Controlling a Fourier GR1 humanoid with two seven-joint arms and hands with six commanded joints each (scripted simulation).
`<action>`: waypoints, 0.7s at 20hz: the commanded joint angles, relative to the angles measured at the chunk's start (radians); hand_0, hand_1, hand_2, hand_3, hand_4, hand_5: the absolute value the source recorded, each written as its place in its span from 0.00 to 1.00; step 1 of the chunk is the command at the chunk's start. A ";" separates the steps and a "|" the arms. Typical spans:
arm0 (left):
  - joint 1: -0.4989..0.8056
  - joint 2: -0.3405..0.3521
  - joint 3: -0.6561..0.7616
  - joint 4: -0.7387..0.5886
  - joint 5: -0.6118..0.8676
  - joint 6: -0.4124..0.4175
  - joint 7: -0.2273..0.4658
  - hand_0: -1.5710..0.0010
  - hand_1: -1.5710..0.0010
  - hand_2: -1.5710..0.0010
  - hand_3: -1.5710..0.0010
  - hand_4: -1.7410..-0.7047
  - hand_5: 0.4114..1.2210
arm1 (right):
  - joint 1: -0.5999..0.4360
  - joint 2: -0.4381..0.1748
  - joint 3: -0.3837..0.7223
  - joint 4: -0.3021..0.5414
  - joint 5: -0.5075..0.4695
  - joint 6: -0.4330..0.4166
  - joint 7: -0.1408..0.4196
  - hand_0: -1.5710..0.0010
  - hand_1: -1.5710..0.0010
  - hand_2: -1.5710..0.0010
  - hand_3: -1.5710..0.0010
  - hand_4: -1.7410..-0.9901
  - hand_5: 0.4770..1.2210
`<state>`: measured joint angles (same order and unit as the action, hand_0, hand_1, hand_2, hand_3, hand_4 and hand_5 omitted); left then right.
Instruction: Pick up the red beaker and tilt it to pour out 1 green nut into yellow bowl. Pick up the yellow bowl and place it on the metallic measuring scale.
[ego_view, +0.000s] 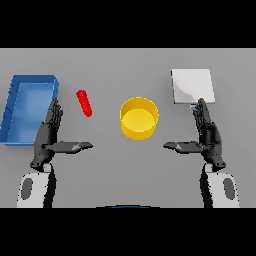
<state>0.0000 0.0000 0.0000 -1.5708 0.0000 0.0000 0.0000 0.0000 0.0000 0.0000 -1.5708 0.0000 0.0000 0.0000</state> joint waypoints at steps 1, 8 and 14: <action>-0.004 0.000 0.001 0.002 0.000 0.002 0.002 1.00 1.00 1.00 1.00 0.52 0.30 | -0.001 -0.001 -0.001 0.001 -0.001 -0.001 0.001 1.00 1.00 1.00 1.00 0.66 0.27; -0.002 0.038 -0.052 -0.039 -0.083 0.005 0.012 1.00 1.00 1.00 1.00 0.52 0.29 | 0.063 -0.072 0.063 -0.057 0.162 -0.027 -0.126 1.00 1.00 1.00 1.00 0.67 0.27; 0.043 0.069 -0.095 -0.099 -0.129 -0.014 0.046 1.00 1.00 1.00 1.00 0.49 0.31 | 0.099 -0.093 0.110 -0.135 0.236 -0.031 -0.098 1.00 1.00 1.00 1.00 0.66 0.27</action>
<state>0.0430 0.0688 -0.0945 -1.6693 -0.1289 -0.0144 0.0455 0.0992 -0.0937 0.1094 -1.7063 0.2360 -0.0311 -0.0997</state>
